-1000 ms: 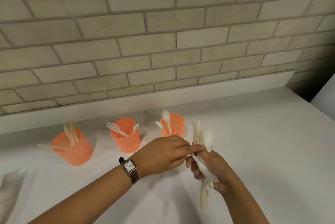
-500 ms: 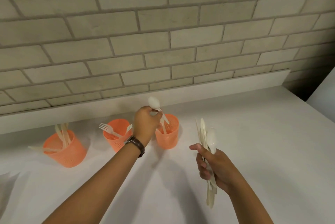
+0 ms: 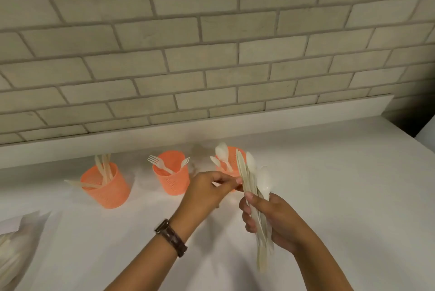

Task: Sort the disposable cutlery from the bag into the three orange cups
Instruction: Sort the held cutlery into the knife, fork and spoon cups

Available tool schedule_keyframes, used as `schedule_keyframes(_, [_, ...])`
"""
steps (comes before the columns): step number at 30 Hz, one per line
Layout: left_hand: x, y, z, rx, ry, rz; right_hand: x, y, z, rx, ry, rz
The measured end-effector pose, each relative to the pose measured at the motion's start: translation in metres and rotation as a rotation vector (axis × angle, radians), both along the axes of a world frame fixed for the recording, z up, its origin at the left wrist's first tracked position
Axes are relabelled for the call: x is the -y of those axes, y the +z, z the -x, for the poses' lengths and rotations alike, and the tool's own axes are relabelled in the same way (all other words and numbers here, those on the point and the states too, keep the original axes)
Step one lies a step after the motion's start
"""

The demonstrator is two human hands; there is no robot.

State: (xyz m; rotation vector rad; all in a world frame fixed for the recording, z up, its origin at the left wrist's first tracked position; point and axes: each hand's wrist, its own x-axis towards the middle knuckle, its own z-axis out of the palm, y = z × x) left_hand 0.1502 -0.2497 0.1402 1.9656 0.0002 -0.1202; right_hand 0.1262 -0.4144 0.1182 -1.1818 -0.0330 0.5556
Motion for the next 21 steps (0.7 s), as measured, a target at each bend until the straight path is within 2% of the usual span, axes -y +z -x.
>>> schedule_keyframes(4, [-0.016, -0.003, 0.022, -0.042, 0.093, 0.040, -0.037, 0.002, 0.007, 0.096, -0.037, 0.167])
schedule_keyframes(6, [-0.031, -0.002, 0.029, -0.106, 0.141, 0.129, -0.054, 0.005, 0.012, 0.156, -0.029, 0.227])
schedule_keyframes(10, [-0.069, 0.003, 0.040, -0.248, 0.158, 0.367, -0.081, 0.011, 0.019, 0.171, -0.030, 0.191])
schedule_keyframes(13, [-0.091, 0.005, 0.049, -0.238, 0.159, 0.455, -0.101, 0.011, 0.022, 0.126, -0.056, 0.160])
schedule_keyframes(21, [-0.129, 0.004, 0.063, -0.123, 0.230, 0.467, -0.148, 0.018, 0.029, 0.221, 0.019, 0.247])
